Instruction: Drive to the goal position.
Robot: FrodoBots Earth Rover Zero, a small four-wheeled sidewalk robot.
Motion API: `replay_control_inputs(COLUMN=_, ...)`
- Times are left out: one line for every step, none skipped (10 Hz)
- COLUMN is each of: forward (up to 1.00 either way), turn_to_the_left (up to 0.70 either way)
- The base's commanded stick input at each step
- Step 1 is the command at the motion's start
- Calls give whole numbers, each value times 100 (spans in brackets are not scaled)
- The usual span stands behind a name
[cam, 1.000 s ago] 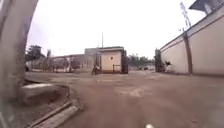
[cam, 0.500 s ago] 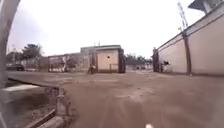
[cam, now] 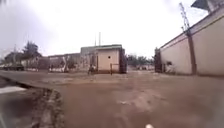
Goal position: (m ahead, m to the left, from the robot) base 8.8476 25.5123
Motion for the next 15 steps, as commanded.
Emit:
replay_control_inputs(forward=70, turn_to_the_left=0)
replay_control_inputs(forward=70, turn_to_the_left=28)
replay_control_inputs(forward=70, turn_to_the_left=28)
replay_control_inputs(forward=46, turn_to_the_left=18)
replay_control_inputs(forward=7, turn_to_the_left=3)
replay_control_inputs(forward=0, turn_to_the_left=0)
replay_control_inputs(forward=0, turn_to_the_left=0)
replay_control_inputs(forward=0, turn_to_the_left=0)
replay_control_inputs(forward=0, turn_to_the_left=0)
replay_control_inputs(forward=0, turn_to_the_left=0)
replay_control_inputs(forward=0, turn_to_the_left=0)
replay_control_inputs(forward=0, turn_to_the_left=0)
replay_control_inputs(forward=0, turn_to_the_left=0)
replay_control_inputs(forward=0, turn_to_the_left=0)
replay_control_inputs(forward=12, turn_to_the_left=0)
